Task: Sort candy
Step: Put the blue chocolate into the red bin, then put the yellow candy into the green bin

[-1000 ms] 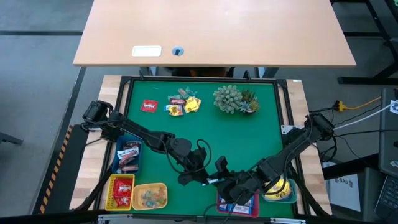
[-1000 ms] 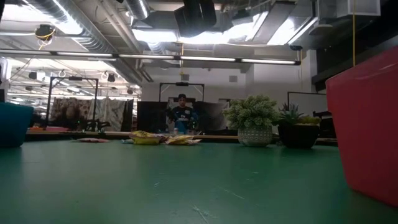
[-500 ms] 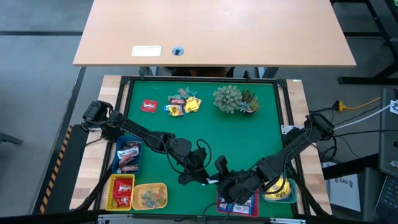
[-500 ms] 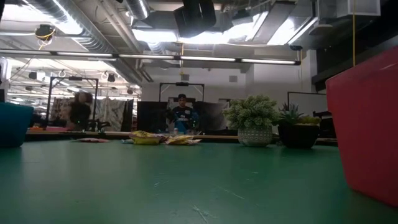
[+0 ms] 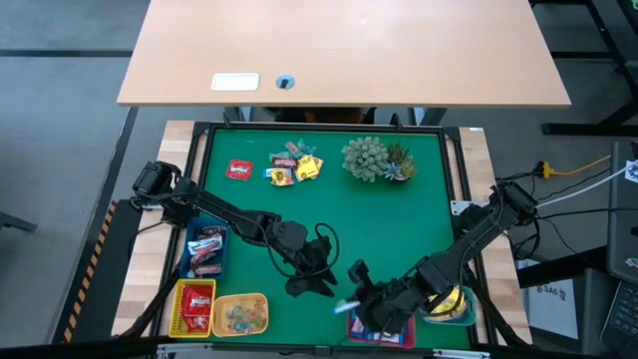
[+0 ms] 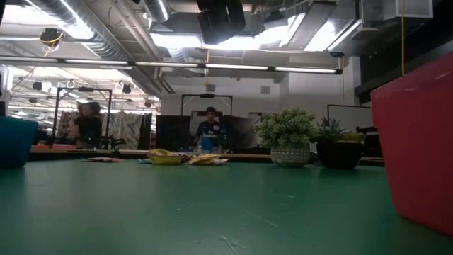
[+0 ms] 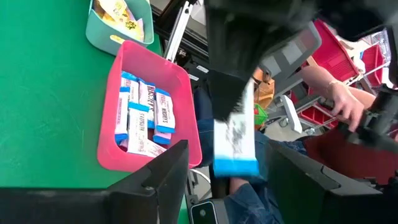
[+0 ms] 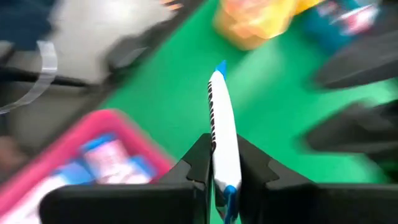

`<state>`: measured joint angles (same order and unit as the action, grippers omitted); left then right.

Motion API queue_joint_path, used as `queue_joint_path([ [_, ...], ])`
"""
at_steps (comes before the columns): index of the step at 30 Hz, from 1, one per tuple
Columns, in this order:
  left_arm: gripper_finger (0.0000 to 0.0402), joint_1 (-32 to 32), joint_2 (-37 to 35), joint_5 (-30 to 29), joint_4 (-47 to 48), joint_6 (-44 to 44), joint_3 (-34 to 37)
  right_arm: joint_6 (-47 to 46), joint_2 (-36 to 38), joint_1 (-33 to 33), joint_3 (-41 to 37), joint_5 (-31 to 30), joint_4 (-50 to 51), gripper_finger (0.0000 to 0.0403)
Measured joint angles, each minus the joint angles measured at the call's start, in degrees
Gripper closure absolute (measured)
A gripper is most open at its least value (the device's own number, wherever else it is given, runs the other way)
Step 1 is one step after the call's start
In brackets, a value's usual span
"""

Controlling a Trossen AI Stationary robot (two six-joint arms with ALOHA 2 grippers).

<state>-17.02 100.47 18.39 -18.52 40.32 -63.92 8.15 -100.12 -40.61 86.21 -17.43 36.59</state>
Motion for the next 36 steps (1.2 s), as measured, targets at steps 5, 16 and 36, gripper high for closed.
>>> queue_joint_path([
  [5,0.0206,0.0,0.0,0.02,0.03,0.02,0.0,-9.8,0.0,-1.83,0.0,12.24,6.14,0.0359],
  [16,0.0205,0.0,0.0,-2.2,0.02,0.01,0.0,-22.07,0.0,-3.32,0.0,20.68,11.46,0.0359],
  [36,0.0205,3.96,0.0,-5.54,0.02,-4.98,0.0,-22.04,0.0,-3.25,0.0,19.54,11.55,0.0205],
])
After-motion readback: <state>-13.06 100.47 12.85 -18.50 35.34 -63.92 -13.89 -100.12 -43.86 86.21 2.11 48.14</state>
